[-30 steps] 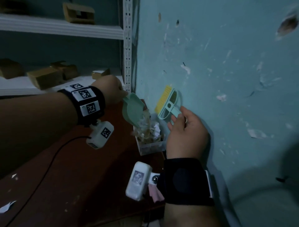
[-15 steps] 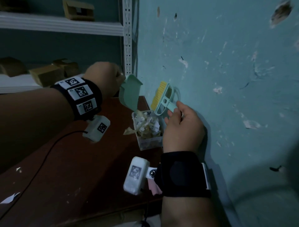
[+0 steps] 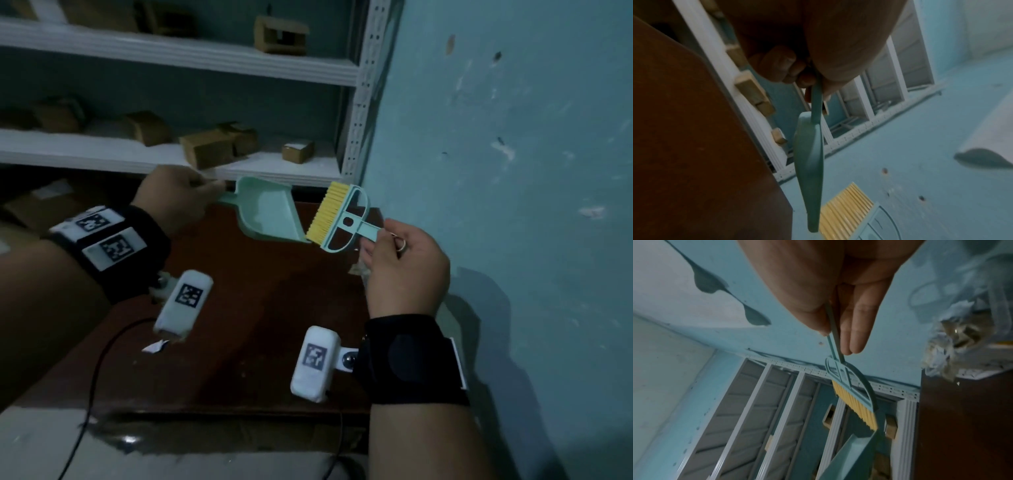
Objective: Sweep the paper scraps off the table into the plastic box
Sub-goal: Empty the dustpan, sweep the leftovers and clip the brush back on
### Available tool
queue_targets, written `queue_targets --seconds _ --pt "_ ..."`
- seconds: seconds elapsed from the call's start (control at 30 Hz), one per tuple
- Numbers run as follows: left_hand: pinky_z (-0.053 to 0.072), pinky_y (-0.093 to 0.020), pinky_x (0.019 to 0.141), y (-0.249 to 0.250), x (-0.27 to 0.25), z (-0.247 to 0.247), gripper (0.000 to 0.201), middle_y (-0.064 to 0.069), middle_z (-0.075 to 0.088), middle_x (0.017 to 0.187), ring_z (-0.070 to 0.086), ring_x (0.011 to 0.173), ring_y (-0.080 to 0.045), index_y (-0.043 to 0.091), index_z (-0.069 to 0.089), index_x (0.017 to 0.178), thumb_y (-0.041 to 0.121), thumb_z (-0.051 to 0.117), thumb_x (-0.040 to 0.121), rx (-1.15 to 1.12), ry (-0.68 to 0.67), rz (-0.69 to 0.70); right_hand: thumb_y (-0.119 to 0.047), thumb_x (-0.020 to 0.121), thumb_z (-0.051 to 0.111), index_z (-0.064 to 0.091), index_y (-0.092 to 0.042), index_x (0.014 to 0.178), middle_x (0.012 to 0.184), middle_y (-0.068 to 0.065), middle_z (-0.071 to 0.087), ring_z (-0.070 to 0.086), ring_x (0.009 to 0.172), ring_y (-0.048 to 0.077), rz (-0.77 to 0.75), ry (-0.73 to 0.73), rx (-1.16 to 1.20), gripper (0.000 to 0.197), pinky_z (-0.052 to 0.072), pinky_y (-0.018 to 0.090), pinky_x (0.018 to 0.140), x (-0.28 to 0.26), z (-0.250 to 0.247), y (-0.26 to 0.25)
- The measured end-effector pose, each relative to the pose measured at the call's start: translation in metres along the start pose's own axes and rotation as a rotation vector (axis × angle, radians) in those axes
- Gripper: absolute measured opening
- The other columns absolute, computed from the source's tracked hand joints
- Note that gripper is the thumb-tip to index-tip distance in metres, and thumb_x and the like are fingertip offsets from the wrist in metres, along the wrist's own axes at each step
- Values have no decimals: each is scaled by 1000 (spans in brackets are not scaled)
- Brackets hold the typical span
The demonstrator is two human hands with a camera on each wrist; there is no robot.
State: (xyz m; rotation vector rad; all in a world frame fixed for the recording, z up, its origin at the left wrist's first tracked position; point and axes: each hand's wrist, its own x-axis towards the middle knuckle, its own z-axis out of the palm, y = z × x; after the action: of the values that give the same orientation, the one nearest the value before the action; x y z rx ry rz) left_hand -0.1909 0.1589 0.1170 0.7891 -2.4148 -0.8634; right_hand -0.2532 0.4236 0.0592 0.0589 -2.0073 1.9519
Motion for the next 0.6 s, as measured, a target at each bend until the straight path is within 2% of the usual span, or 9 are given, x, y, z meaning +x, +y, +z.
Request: queue_targets --seconds 0.07,0.13,0.23,0.3,0.4,0.47,0.53,0.6 --pt "46 -29 54 -35 -17 -25 40 -19 68 74 59 58 -30 7 74 82 43 66 97 -62 19 -99 -14 99 65 74 -21 112 87 -7 77 78 76 7 -10 -46 -11 17 65 40 77 -14 16 -1" --pt "50 -32 58 -72 -30 -47 40 -20 69 73 64 59 -34 8 75 82 45 68 95 -105 49 -183 -14 98 66 73 -24 109 87 -6 77 78 75 8 -17 -83 -21 16 65 42 76 -28 33 -1" --pt "52 -37 61 -121 -48 -74 43 -16 60 62 55 44 -23 6 74 81 46 70 94 -179 106 -299 -16 99 66 73 -25 111 90 -6 76 77 76 6 -27 -158 -71 16 65 41 76 -48 56 2" --pt "51 -39 61 -148 -61 -87 43 -15 56 61 53 46 -26 4 73 79 44 69 95 -202 137 -350 -21 99 64 73 -26 115 96 -6 77 76 80 5 -71 -216 -148 19 65 41 77 -62 70 4" --pt "53 -45 63 -179 -82 -99 41 -16 57 64 54 55 -29 6 71 76 42 69 96 -231 198 -424 -30 99 60 69 -30 124 104 -9 77 75 91 7 -221 -327 -337 26 64 40 84 -83 87 3" --pt "54 -45 64 -196 -95 -103 41 -16 58 65 54 56 -30 6 71 76 42 69 96 -244 218 -483 -29 101 59 67 -30 129 110 -7 77 73 96 11 -362 -404 -488 29 61 36 88 -95 96 -3" --pt "53 -44 64 -213 -107 -108 38 -16 59 66 54 57 -30 7 72 78 41 70 96 -252 218 -528 -25 103 58 67 -24 131 111 -2 76 72 98 16 -524 -490 -628 30 59 32 85 -107 108 -8" --pt "56 -47 66 -226 -115 -112 36 -17 61 68 56 57 -31 9 73 80 41 69 96 -237 208 -564 -22 102 59 68 -22 127 102 -1 75 70 93 21 -658 -562 -737 27 57 35 76 -115 119 -9"
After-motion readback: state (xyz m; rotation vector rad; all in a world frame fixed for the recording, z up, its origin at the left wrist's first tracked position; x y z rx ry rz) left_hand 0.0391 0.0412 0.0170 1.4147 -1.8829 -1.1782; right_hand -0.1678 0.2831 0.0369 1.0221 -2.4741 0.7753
